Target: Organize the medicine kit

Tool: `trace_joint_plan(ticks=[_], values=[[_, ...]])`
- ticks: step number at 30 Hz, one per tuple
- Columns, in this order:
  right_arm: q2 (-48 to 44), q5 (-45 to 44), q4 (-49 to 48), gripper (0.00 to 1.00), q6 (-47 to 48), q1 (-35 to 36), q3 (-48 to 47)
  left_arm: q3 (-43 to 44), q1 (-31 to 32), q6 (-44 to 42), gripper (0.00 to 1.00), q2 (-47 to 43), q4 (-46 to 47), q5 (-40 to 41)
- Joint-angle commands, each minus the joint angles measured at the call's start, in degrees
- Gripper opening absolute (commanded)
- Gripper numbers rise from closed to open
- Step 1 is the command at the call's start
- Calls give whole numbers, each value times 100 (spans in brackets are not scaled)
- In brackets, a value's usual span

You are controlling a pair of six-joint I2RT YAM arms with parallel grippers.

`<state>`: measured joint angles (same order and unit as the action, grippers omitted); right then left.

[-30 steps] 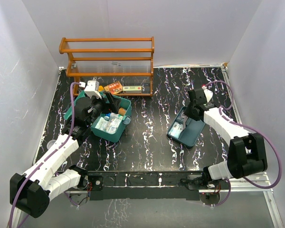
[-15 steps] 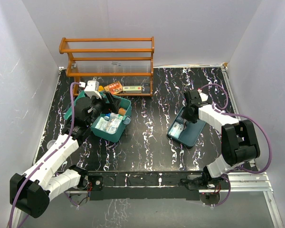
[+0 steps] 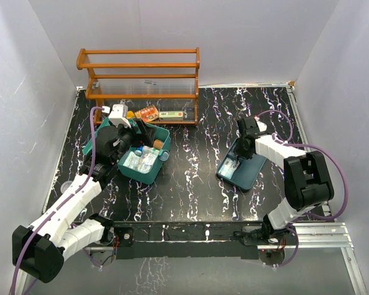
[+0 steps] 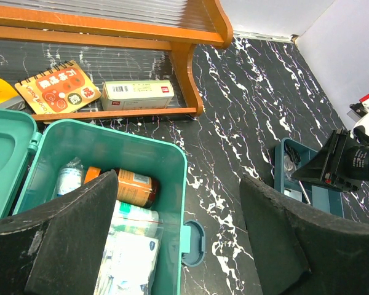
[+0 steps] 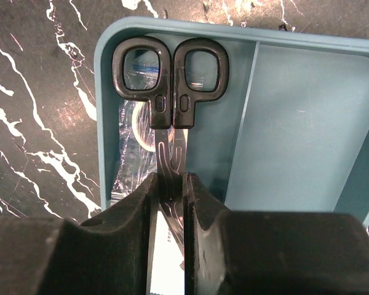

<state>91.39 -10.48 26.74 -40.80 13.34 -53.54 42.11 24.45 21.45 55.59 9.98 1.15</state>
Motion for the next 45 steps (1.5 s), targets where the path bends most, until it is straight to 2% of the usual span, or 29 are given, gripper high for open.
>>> trace_joint_plan(ticks=[1, 5, 11, 23, 28, 40, 45], values=[[-115, -182, -178, 11, -77, -25, -42, 20, -28, -45, 79, -198, 31, 96], [-342, -325, 103, 8, 23, -25, -218, 22, -28, -45, 79, -193, 37, 96], [-812, -403, 438, 10, 97, -26, -339, 21, -24, -40, 79, -180, 67, 88], [-1100, -1005, 629, 13, 28, -25, -85, 21, -28, -45, 79, -197, 15, 83], [-1454, -1338, 843, 13, -128, -26, 383, -7, -26, -38, 79, -225, 20, 100], [-1520, -394, 571, 14, -134, -27, 1163, 9, -32, -1, 79, -184, 48, 55], [-1485, -624, 775, 31, -84, -29, 989, 61, -28, -54, 79, -189, -25, 66]])
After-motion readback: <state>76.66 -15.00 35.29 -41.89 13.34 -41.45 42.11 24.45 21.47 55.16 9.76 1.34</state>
